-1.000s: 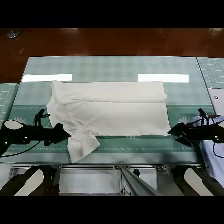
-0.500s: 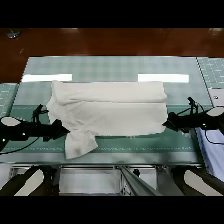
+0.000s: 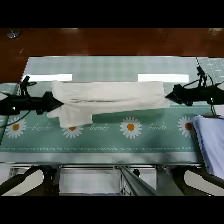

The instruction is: Fold the shirts.

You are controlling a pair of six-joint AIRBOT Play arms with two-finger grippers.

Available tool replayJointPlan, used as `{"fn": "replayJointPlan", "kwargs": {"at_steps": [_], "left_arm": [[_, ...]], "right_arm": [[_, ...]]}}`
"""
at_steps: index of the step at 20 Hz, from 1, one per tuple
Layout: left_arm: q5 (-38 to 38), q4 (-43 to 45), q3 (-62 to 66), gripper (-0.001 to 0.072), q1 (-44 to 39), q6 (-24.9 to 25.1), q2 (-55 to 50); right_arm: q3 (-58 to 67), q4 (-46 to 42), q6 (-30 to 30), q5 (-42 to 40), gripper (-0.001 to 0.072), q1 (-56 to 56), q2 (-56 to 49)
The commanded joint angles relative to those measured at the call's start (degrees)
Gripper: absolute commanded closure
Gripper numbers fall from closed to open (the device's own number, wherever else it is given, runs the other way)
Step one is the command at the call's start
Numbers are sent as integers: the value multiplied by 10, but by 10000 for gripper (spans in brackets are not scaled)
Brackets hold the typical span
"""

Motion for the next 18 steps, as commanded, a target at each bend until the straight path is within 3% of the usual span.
{"fn": "replayJointPlan", "kwargs": {"at_steps": [1, 9, 16, 17, 18], "left_arm": [[9, -1, 114, 670, -7, -8, -103], [-24, 0, 340, 670, -43, -39, -321], [-32, 6, 374, 670, -38, -39, -351], [-38, 6, 374, 654, -38, -38, -351], [-50, 6, 375, 440, -38, -37, -351]], "right_arm": [[92, 30, 6, -28, 687, 16, -66], [229, 28, 47, -30, 687, 40, -228], [238, 17, 56, -36, 686, 34, -259], [238, 17, 54, -36, 594, 31, -258], [239, 19, 44, -27, 271, 28, -258]]}}
